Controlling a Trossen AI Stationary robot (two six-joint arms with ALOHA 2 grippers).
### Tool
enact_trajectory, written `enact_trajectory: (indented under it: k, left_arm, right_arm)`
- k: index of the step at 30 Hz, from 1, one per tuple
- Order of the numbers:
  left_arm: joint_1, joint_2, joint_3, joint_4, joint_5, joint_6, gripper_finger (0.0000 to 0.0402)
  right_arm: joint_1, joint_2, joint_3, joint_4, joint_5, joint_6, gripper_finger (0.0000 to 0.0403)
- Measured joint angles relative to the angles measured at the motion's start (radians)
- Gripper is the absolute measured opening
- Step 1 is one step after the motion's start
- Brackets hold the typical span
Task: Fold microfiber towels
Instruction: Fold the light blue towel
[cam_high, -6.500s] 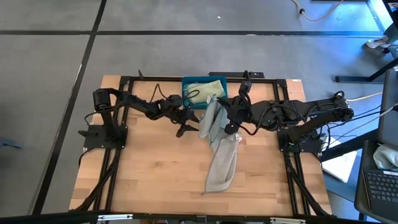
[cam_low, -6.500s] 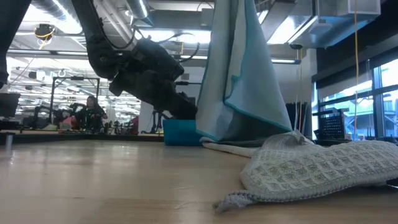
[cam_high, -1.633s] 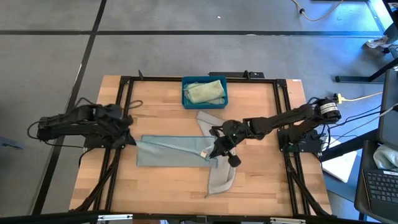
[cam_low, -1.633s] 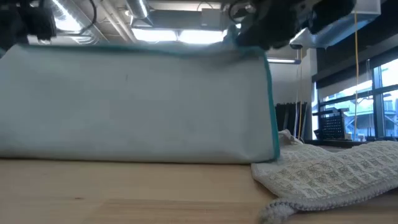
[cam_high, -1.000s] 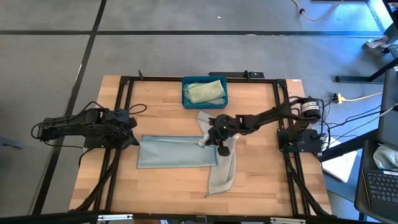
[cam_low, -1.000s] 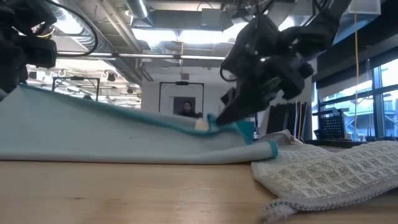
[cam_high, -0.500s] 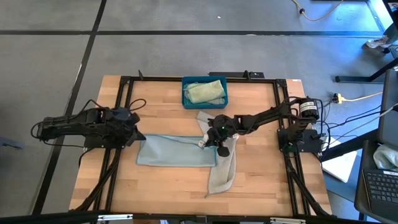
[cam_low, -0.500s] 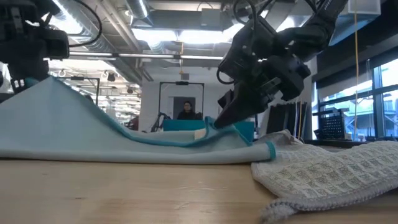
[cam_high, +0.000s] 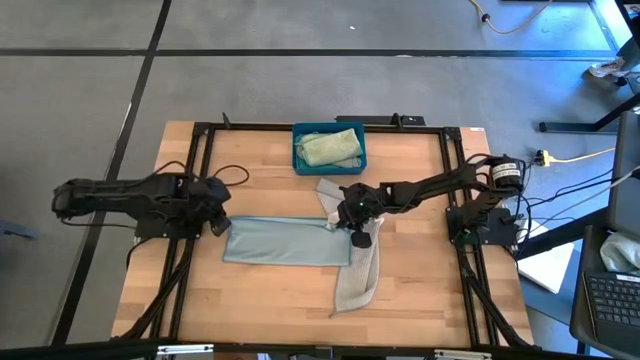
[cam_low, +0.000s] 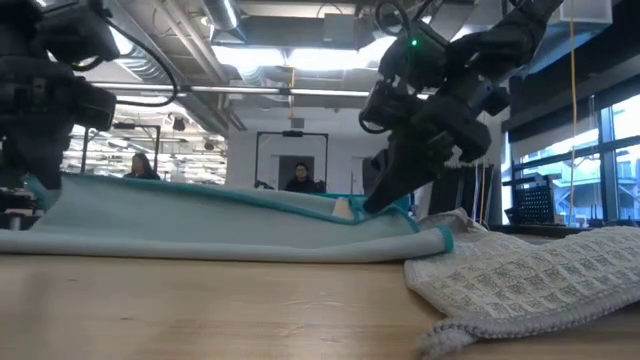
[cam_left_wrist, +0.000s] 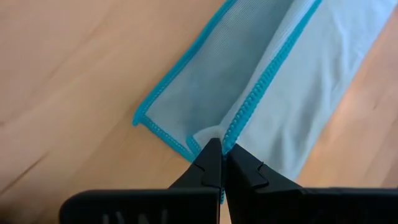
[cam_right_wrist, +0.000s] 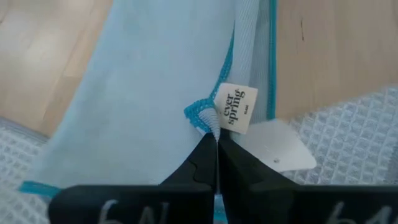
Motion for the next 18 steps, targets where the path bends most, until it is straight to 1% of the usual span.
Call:
enact_trajectory:
  k: [4, 9, 18]
  left_arm:
    - [0.000, 0.032, 0.000, 0.012, 0.000, 0.000, 0.0000]
    - [0.000, 0.046, 0.000, 0.051, 0.000, 0.029, 0.0008]
    - [0.000, 0.046, 0.000, 0.055, -0.023, 0.031, 0.0076]
  right_arm:
    - [0.000, -0.002, 0.000, -0.008, -0.008, -0.002, 0.0020]
    - [0.000, -0.002, -0.001, -0.028, -0.010, 0.043, 0.0053]
    - [0.003, -0.002, -0.001, -0.036, 0.045, 0.052, 0.0145]
